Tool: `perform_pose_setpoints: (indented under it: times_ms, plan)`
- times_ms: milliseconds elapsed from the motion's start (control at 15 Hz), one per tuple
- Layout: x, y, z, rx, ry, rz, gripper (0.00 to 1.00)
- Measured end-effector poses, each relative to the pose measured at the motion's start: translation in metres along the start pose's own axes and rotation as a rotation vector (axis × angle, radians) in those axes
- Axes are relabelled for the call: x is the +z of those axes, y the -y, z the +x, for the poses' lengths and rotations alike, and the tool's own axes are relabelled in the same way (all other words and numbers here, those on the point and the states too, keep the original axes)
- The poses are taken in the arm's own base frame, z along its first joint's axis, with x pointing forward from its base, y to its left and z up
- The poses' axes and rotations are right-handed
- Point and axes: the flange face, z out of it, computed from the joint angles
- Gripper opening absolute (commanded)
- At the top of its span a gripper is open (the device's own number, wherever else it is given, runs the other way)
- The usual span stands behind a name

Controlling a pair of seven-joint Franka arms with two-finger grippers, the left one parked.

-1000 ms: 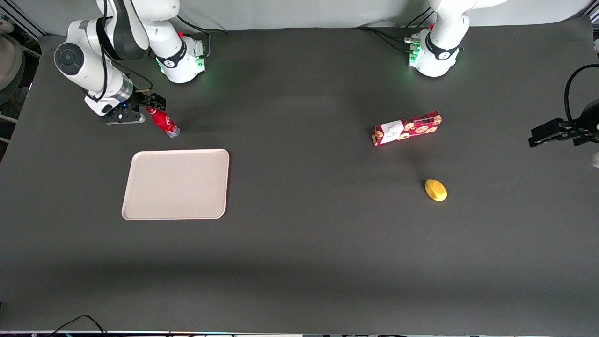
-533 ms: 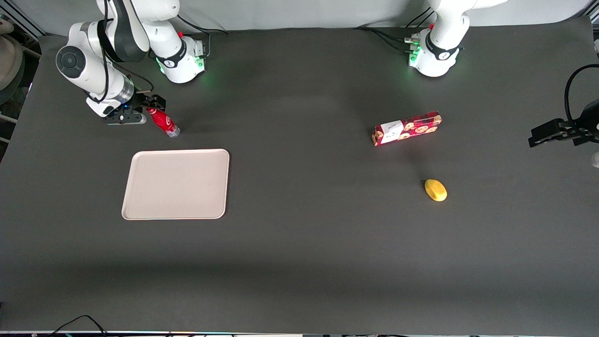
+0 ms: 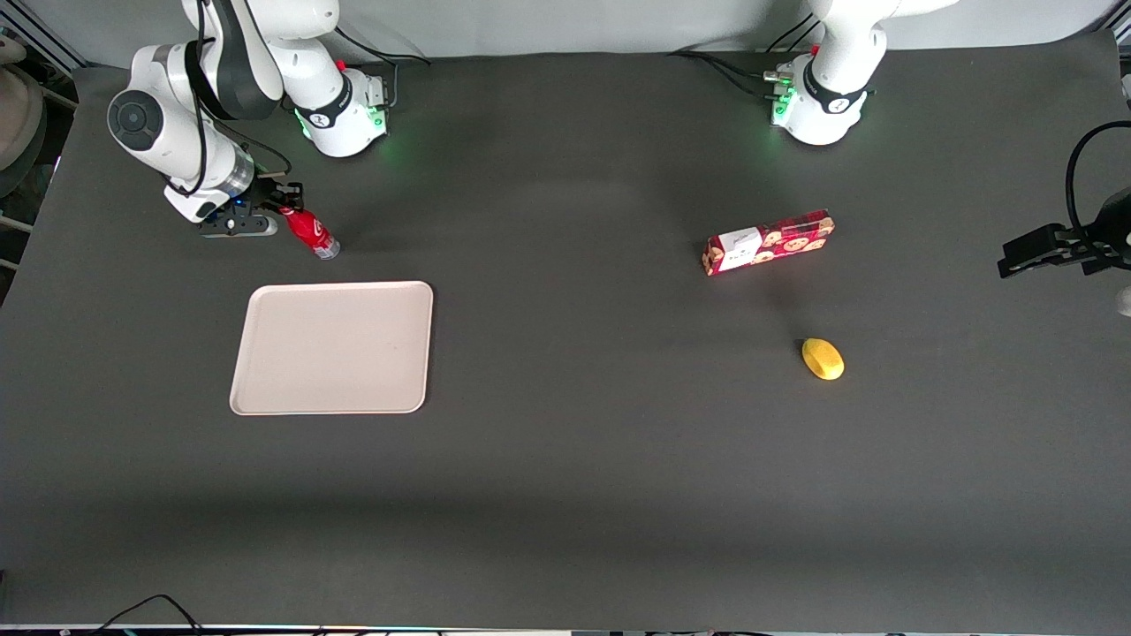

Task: Place coke bottle on tray
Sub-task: 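Close the right gripper around the red bottle's neck and lift it, then carry the held red bottle over the white tray with the right gripper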

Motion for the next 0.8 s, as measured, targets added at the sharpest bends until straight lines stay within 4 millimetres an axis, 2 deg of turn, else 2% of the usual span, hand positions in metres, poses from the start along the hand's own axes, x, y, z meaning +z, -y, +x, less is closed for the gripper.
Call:
perform_pose_setpoints:
  times_ms: [200, 600, 800]
  plan:
    - [0.000, -0.001, 0.000, 0.002, 0.000, 0.001, 0.01]
    - [-0.003, -0.002, 0.000, 0.004, 0.022, 0.003, 0.00]
    - [-0.029, -0.007, 0.007, 0.017, 0.019, 0.012, 0.00]
